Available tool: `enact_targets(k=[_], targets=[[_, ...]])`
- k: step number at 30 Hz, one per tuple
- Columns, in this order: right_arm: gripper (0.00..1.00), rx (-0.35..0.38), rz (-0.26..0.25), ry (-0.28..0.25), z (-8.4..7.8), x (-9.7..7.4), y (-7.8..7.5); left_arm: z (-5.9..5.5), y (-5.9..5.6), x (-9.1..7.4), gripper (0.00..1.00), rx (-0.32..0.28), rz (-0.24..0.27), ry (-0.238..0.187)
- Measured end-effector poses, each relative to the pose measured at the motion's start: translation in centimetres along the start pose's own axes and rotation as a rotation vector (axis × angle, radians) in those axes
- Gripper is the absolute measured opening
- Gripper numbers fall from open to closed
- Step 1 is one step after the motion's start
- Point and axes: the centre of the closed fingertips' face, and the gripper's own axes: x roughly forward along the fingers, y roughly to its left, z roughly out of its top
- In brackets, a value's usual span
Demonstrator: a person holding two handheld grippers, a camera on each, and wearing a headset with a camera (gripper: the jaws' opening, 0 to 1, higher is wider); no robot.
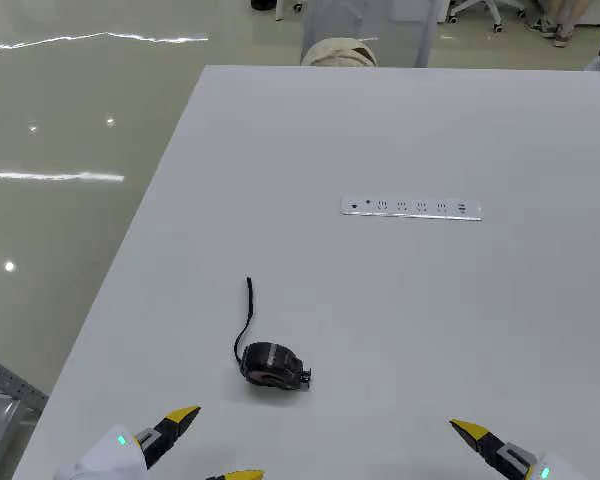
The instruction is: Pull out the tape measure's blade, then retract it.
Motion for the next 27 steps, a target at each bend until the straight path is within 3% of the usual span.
enact_targets(k=[27], targets=[[0.68, 0.001, 0.01, 0.014, -0.03, 0.09, 0.32, -0.08, 0.3, -0.05, 0.77, 0.003, 0.016, 0.002]])
